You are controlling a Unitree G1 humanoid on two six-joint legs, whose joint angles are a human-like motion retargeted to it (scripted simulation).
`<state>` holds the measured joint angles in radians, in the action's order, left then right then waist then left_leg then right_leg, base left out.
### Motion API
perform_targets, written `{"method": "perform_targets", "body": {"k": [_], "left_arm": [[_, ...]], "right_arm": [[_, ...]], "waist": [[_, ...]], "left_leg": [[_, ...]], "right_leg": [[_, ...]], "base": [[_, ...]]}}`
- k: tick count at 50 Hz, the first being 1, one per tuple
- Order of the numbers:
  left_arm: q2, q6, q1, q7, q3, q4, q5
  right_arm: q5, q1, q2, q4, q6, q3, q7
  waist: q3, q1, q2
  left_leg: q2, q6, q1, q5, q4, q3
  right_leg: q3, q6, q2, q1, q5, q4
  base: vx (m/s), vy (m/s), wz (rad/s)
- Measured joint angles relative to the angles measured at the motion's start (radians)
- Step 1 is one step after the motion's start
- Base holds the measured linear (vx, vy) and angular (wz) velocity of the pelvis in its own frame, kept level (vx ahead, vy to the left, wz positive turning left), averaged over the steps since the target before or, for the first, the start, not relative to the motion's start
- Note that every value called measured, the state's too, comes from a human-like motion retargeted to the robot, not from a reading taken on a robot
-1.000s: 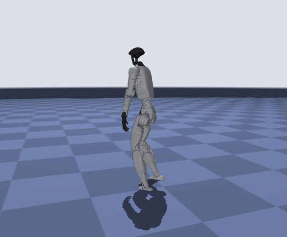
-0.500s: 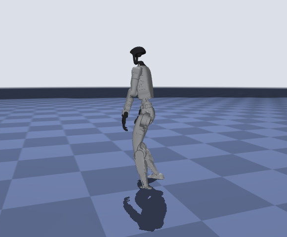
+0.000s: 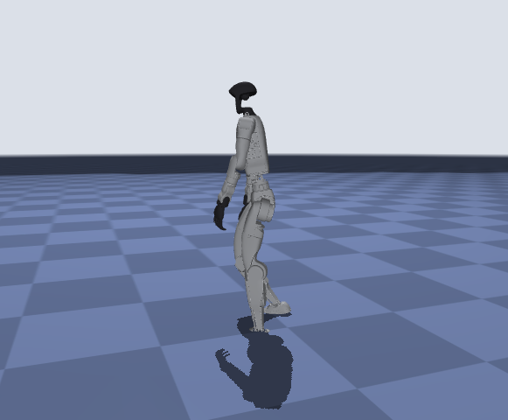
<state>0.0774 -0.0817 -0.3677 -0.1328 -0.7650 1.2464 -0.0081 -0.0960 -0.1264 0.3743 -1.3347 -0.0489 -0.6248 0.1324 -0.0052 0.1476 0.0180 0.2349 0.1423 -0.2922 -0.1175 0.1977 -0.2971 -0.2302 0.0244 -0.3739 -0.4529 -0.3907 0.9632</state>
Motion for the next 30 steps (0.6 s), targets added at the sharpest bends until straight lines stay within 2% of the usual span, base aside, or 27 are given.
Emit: {"method": "perform_targets", "body": {"k": [13, 30], "left_arm": [[0.005, -0.015, 0.009, 0.004, -0.012, -0.018, 0.013], [0.025, -0.035, 0.023, 0.007, -0.036, -0.040, 0.054]], "right_arm": [[0.067, 0.051, -0.002, 0.006, -0.014, -0.022, -0.014], [0.179, 0.104, 0.004, 0.037, -0.037, -0.064, -0.031]], "waist": [[-0.029, -0.003, 0.029], [-0.057, -0.012, 0.081]], "left_leg": [[-0.029, 0.047, 0.082, 0.122, -0.229, -0.073], [-0.031, 0.101, 0.065, 0.131, -0.239, -0.128]], "right_leg": [[-0.070, 0.028, -0.010, 0.034, 0.017, -0.005], [-0.176, 0.057, -0.013, 0.089, 0.029, -0.018]], "base": [[0.02, -0.01, 0.49], [0.01, -0.01, 0.45]]}}
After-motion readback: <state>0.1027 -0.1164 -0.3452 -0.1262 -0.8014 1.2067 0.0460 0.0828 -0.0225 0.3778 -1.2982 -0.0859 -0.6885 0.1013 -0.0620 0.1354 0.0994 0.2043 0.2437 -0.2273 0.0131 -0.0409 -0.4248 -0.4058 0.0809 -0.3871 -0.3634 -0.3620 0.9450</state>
